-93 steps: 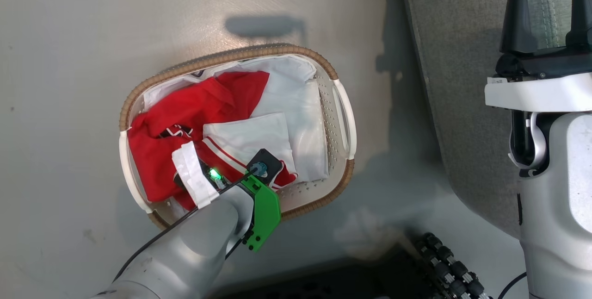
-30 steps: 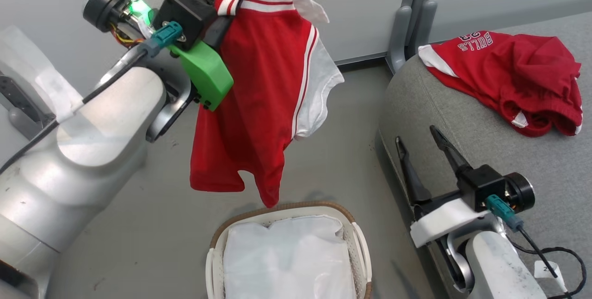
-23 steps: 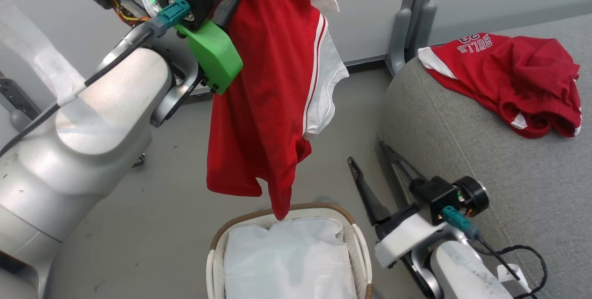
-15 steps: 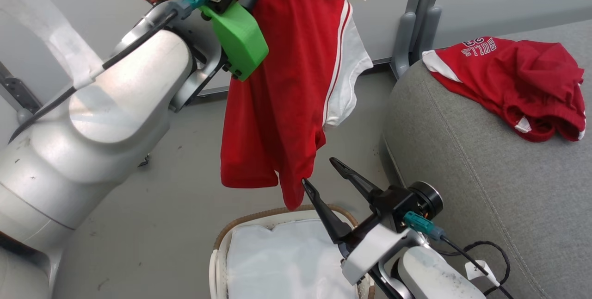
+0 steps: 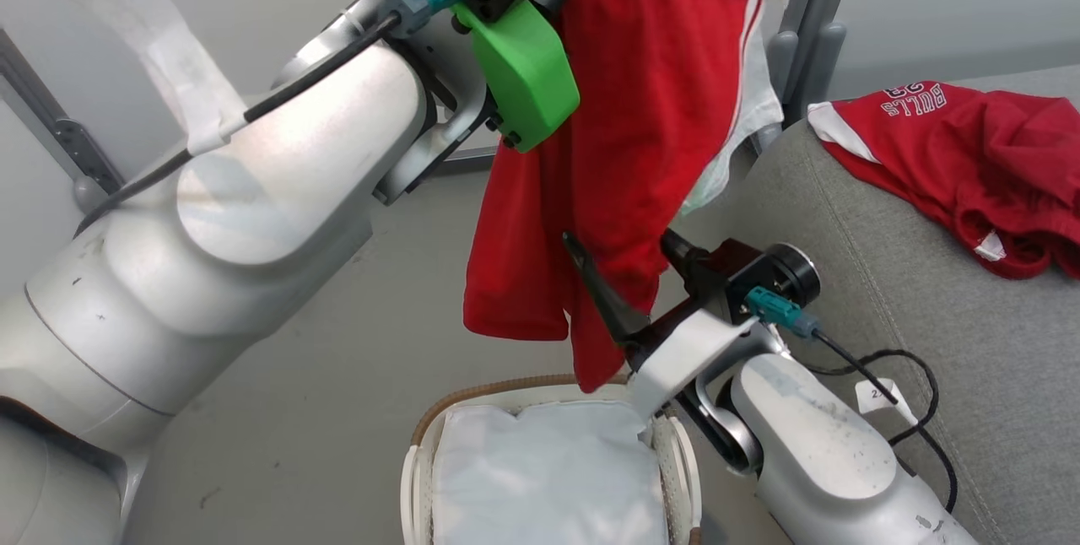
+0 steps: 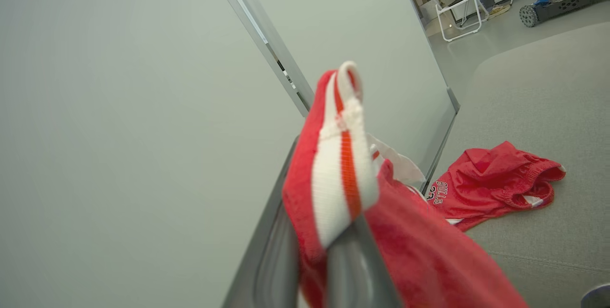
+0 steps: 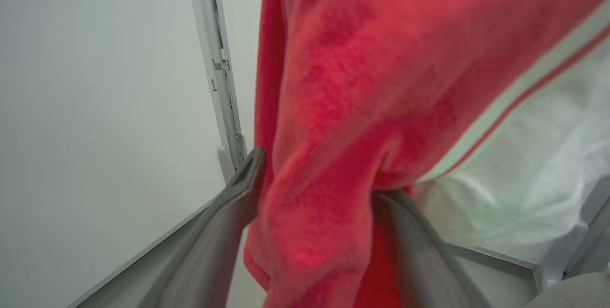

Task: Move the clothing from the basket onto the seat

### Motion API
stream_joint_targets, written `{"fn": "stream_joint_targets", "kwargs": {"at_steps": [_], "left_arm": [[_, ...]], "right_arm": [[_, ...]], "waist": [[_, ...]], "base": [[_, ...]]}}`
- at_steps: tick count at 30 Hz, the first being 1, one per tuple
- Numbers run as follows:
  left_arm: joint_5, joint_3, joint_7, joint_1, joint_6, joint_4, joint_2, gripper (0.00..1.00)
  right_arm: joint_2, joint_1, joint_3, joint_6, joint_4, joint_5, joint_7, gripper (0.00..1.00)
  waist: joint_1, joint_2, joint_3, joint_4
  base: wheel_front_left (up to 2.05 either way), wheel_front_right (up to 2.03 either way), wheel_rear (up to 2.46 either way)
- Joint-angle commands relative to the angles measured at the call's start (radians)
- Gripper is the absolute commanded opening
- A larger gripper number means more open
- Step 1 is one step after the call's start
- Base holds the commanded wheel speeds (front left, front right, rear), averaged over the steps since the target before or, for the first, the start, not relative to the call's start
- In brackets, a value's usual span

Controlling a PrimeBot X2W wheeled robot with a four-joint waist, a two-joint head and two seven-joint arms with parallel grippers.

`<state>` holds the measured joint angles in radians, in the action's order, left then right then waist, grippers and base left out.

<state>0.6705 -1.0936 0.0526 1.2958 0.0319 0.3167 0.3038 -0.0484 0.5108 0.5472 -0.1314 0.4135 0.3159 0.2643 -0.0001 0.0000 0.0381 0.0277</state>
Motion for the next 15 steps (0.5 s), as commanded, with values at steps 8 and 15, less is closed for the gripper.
{"fn": "stream_joint_targets", "kwargs": {"at_steps": [8,15], "left_arm": [[0.031,-0.001,0.014,-0.094,-0.029,-0.013,0.040,0.00],[0.076,0.018,0.073,-0.206,-0.056,0.039,0.077,0.00]], "right_arm": [[-0.004,0.060,-0.018,0.001,-0.007,-0.026,0.000,0.00],[-0.004,0.035,-0.044,0.001,-0.054,-0.051,0.000,0.00]], "waist": [[0.0001,0.0000,0.023,0.007],[0.0001,0.0000,0.047,-0.012]], "base": [[0.00,0.00,0.00],[0.00,0.00,0.00]]}}
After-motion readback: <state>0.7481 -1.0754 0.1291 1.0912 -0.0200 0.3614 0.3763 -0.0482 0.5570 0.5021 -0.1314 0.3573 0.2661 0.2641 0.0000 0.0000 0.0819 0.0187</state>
